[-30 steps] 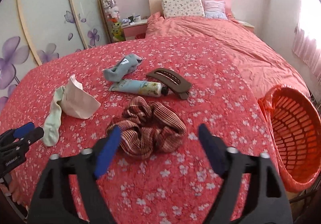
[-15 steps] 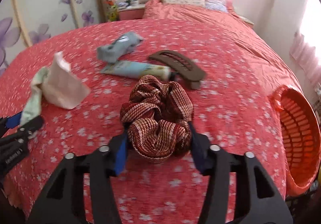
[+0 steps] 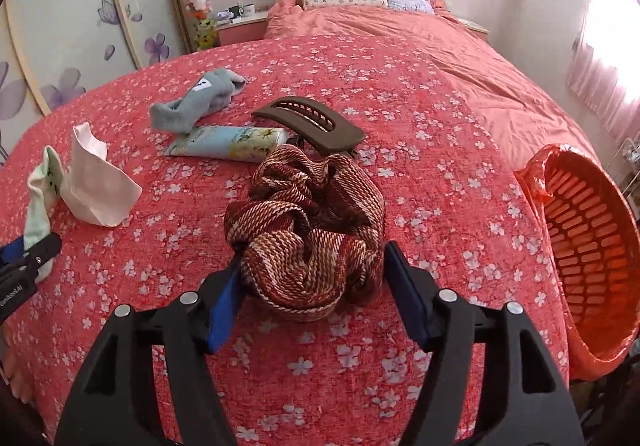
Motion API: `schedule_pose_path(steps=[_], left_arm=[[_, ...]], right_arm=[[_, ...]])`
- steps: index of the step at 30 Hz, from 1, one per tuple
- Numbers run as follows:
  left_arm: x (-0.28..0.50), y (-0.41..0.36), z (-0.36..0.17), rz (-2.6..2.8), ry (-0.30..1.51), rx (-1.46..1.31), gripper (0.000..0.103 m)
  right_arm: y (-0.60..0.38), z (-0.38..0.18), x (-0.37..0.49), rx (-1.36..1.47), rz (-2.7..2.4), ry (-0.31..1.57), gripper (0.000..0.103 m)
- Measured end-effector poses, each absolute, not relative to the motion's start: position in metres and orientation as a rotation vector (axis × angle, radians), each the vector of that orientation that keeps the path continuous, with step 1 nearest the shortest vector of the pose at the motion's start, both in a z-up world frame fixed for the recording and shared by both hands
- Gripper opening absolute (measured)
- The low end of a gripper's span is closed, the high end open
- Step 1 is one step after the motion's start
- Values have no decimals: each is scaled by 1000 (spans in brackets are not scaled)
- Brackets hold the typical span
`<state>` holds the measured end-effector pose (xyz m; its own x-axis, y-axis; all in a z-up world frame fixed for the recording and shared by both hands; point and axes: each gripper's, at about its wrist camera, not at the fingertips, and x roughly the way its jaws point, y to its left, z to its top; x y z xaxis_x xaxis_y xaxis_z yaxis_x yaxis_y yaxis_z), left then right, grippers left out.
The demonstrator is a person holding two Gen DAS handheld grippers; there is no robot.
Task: Collect trash
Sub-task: 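Grasp the green towel with the left tool while the right tool grasps the brown plaid scarf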
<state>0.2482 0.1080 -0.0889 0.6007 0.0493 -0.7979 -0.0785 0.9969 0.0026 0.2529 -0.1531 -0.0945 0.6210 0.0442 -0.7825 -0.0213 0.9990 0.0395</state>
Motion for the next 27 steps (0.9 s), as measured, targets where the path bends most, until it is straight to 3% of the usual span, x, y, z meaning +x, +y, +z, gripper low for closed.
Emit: schedule_pose_path(steps=[9,27], left_arm=[[250,108,-90,71,927,-42,68],[248,117,-94,66,927,-57,74]], right_arm=[[-157,-94,253,52,49,904,75],[-162,-94,252,89,75,898,78]])
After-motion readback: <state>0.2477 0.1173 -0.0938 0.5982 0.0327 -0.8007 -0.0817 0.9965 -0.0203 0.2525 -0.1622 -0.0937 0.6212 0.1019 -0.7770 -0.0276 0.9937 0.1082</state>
